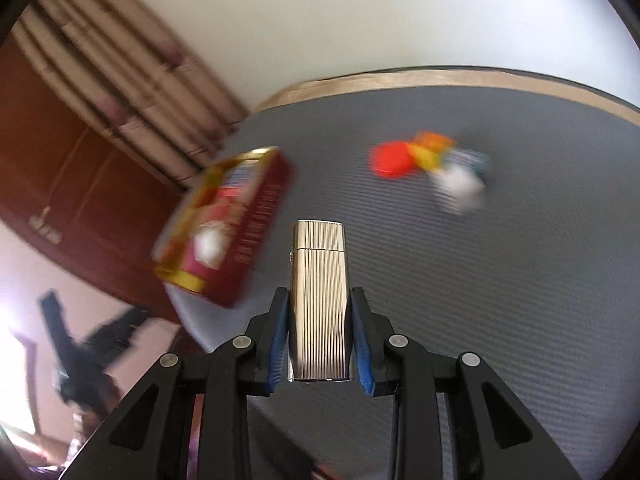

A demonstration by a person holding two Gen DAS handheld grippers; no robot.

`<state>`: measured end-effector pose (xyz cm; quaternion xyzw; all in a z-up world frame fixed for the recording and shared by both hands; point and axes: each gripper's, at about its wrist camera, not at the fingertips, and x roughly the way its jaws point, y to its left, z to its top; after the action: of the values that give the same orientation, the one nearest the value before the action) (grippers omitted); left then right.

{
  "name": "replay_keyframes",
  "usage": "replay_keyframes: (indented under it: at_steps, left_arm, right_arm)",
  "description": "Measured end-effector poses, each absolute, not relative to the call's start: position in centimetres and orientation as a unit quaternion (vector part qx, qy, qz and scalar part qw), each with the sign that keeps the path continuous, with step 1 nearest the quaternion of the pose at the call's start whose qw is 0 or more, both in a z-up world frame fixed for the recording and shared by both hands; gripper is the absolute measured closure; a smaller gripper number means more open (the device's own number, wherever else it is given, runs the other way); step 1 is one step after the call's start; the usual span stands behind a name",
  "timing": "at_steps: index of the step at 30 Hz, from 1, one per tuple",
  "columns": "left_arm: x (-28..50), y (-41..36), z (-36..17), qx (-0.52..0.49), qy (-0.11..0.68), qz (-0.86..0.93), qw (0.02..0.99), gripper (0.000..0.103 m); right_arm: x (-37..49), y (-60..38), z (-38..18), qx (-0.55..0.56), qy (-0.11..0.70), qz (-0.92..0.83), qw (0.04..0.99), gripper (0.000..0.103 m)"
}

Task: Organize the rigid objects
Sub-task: 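Release the white charger into the tin with the left gripper, then carry the gold lighter into the tin and release it with the right gripper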

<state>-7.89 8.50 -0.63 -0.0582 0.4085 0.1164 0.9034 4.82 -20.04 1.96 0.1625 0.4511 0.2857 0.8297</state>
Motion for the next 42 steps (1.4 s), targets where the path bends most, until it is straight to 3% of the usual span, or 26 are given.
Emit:
replay_keyframes:
  at_steps: [7, 15, 24, 36, 39, 42]
  left_arm:
    - [-8.0, 10.5, -1.4, -0.131, 0.423, 0.087, 0.892, 0.050]
    - [-7.9, 10.5, -1.6, -0.138, 0.429, 0.069, 0.890, 0.050]
    - [-7.4, 11.1, -2.4, -0.169, 0.447, 0.052, 0.877, 0.050]
    - [-7.5, 11.6, -2.3, -0.183, 0.444, 0.070, 0.874, 0.050]
    - [-7.9, 11.4, -1.8, -0.177, 0.433, 0.077, 0.880, 0.050]
    - [-8.1, 10.7, -1.3, -0.158, 0.426, 0.075, 0.888, 0.050]
  right_arm:
    - [10.9, -7.2, 4.2, 0.152, 0.483, 0.354, 0.786, 0.075]
    - [16.3, 3.3, 2.9, 0.126, 0.523, 0.359, 0.762, 0.075]
    - [19.4, 7.9, 0.3, 0.102, 0.541, 0.326, 0.768, 0.075]
    - [18.5, 6.1, 1.3, 0.120, 0.500, 0.335, 0.790, 0.070]
    - [15.1, 1.5, 2.5, 0.134, 0.443, 0.353, 0.813, 0.063]
    - [11.0, -4.6, 2.2, 0.106, 0.394, 0.339, 0.848, 0.049]
